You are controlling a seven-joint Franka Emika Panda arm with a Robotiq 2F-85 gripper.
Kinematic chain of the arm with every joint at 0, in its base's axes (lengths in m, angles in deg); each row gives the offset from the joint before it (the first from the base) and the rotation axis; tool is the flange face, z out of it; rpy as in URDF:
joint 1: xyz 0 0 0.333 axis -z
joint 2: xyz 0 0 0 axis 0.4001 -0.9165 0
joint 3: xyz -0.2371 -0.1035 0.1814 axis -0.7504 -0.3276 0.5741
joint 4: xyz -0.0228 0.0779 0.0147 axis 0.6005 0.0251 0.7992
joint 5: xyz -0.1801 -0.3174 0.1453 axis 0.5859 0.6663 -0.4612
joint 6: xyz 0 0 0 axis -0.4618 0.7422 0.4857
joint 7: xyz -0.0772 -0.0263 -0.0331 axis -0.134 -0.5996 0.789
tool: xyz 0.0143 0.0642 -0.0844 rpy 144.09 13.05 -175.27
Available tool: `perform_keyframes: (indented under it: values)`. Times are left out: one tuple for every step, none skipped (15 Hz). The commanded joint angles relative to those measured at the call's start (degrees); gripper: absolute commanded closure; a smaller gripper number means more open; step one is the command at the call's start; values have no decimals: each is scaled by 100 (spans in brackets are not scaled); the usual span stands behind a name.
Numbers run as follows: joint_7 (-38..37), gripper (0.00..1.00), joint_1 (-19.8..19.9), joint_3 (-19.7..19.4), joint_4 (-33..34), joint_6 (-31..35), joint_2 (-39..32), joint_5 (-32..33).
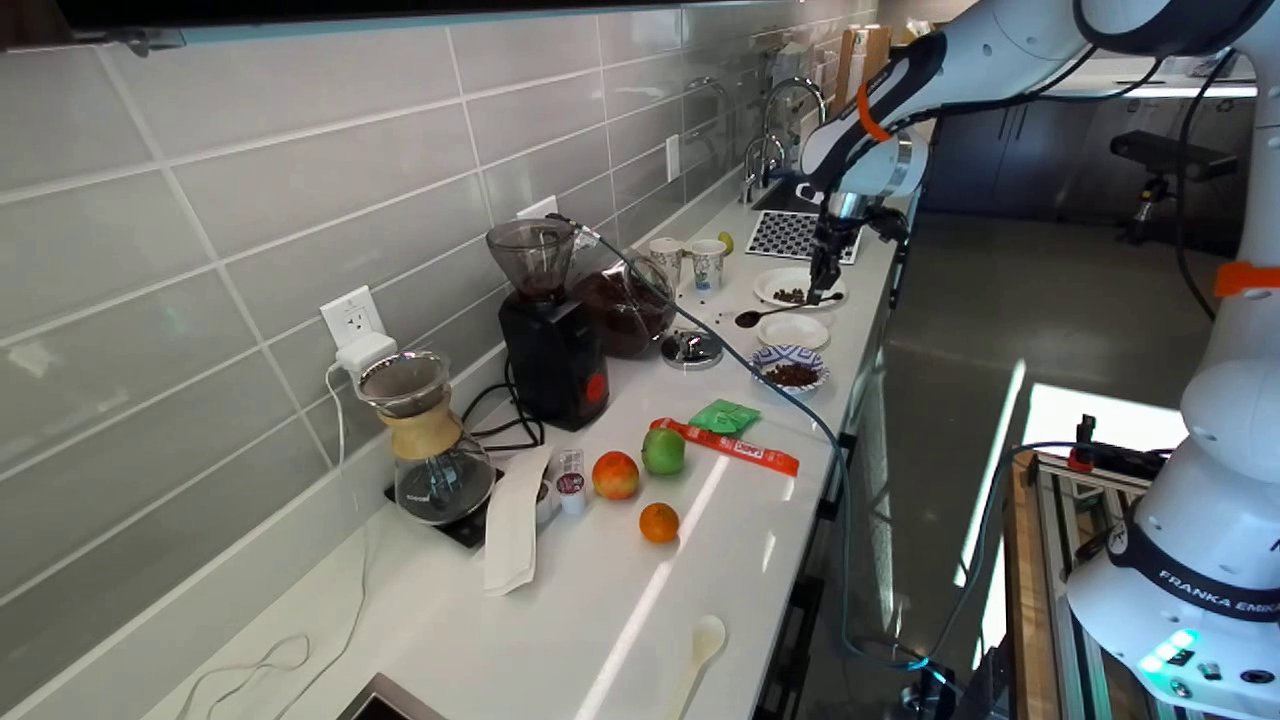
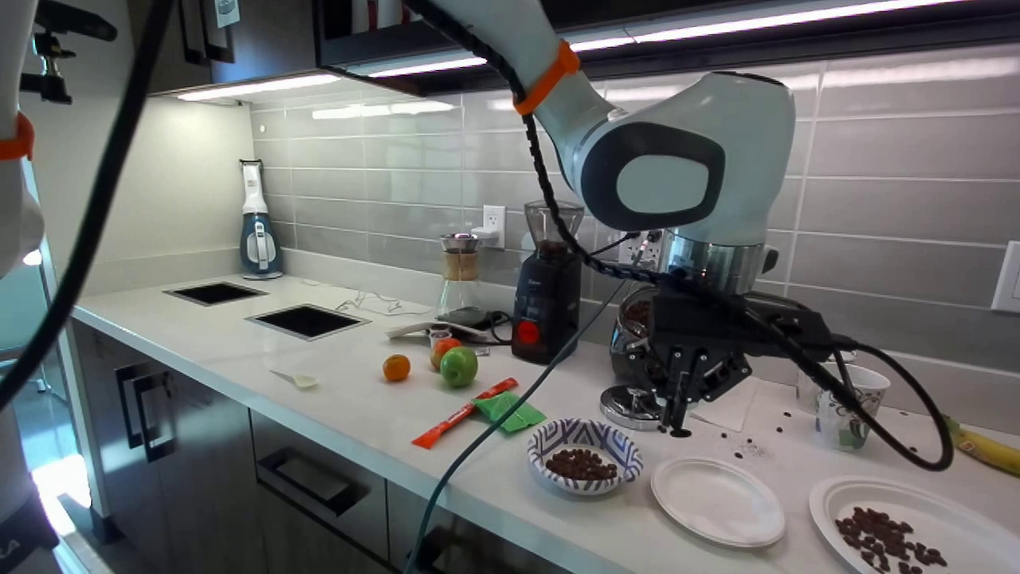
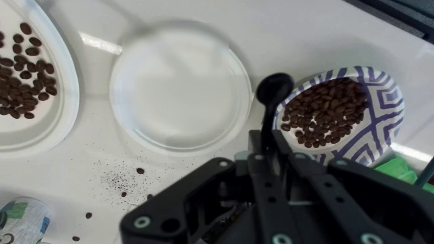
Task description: Use the silver soon to put some of the brown objects onto the small plate
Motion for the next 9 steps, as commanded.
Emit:
perform_keyframes:
  values:
    - [269, 98, -23, -54, -492, 326, 326, -491]
    - [150, 98, -54, -87, -524, 419, 323, -586]
    - [26, 98, -84, -124, -544, 488, 316, -659]
    - [-134, 98, -114, -163, -558, 579, 287, -714]
    - [-257, 98, -123, -210, -557, 590, 268, -711]
    - [-444, 98, -146, -248, -589, 717, 247, -724]
    - [-609, 98, -169, -297, -627, 771, 248, -647]
    - [-785, 98, -198, -351, -692, 895, 257, -567]
    - [-939, 98, -228, -401, -746, 994, 267, -502]
